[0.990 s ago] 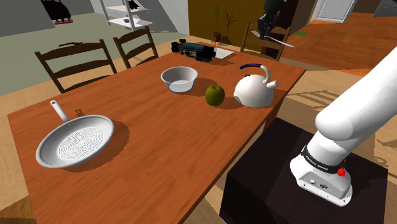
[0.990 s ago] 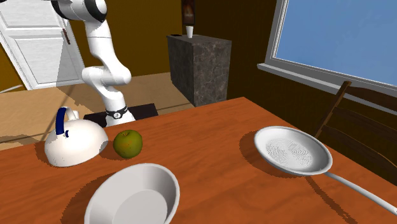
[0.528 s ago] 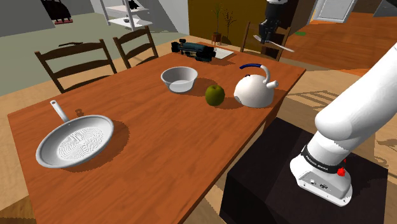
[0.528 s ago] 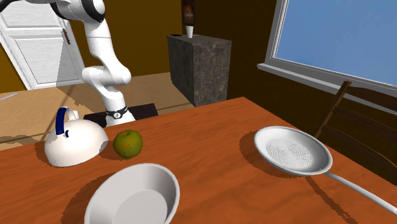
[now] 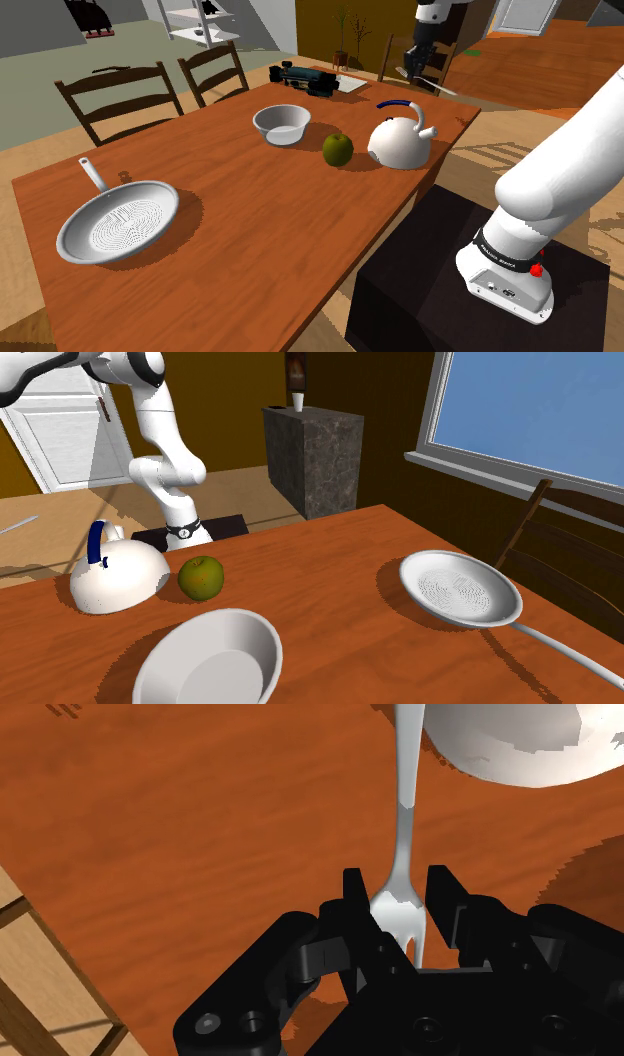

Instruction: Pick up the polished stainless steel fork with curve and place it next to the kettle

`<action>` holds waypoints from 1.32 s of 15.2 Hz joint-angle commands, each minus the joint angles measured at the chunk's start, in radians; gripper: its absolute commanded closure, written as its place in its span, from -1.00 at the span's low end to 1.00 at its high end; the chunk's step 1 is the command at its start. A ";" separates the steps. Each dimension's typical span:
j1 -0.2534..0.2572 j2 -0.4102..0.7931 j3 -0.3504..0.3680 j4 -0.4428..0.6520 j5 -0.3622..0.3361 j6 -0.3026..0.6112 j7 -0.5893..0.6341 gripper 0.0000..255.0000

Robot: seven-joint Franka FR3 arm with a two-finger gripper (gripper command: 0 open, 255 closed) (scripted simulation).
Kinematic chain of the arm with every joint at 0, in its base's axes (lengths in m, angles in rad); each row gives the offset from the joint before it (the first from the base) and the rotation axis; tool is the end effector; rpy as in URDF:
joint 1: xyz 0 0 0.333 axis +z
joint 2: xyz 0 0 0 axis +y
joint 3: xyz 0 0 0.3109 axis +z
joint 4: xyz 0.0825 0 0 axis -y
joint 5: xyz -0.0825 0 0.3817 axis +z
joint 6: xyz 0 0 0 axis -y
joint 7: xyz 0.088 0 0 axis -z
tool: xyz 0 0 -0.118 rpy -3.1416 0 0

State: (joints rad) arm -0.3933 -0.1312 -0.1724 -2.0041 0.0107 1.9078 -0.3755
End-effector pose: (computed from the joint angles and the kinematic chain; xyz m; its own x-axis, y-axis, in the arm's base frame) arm 0.4399 -0.2819 0.5013 0.9806 -0.1915 0.0425 -0.1909 -0.9814 -0.0183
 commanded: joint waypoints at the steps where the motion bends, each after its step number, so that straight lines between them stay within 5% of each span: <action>1: 0.000 0.003 -0.001 -0.028 0.001 0.032 -0.002 1.00; 20: -0.001 0.080 -0.006 -0.205 0.019 0.285 -0.021 1.00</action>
State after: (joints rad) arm -0.3938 -0.0545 -0.1773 -2.2026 0.0282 2.1817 -0.3945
